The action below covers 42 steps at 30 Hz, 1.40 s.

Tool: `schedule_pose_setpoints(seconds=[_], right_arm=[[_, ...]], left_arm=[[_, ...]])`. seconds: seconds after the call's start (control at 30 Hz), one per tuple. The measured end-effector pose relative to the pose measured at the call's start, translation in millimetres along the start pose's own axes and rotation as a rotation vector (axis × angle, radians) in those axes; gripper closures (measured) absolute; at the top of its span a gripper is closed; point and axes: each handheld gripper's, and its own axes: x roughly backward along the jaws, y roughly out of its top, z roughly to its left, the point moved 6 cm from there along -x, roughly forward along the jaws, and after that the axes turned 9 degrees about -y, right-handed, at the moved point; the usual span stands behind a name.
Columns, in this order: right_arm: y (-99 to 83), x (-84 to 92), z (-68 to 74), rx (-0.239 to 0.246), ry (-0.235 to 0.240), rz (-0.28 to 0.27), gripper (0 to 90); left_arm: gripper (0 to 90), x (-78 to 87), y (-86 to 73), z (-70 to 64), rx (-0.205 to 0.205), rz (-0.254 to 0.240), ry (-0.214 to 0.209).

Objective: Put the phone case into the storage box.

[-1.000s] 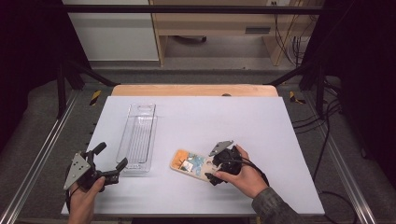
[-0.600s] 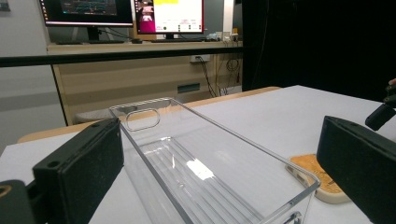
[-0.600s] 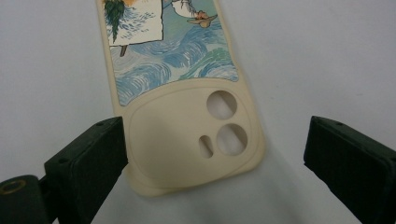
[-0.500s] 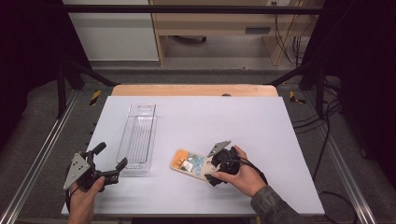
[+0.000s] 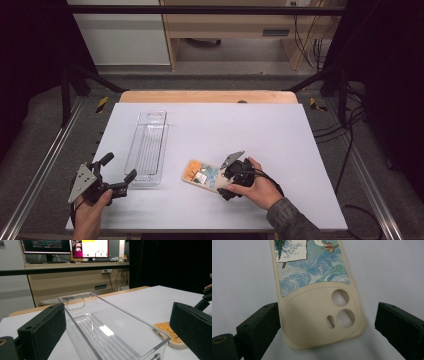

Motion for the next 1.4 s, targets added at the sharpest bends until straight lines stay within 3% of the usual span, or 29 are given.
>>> schedule_pose_setpoints(seconds=[0.6, 1.4], right_arm=[[3.4, -7.7, 2.6, 0.033, 0.032, 0.018, 6.3], [2.2, -19.2, 3.9, 0.033, 0.064, 0.053, 4.2]], left_arm=[[0.4, 0.2, 0.2, 0.2, -0.001, 0.000, -0.001], [0.4, -0.9, -0.3, -1.1, -0.003, 0.004, -0.009]])
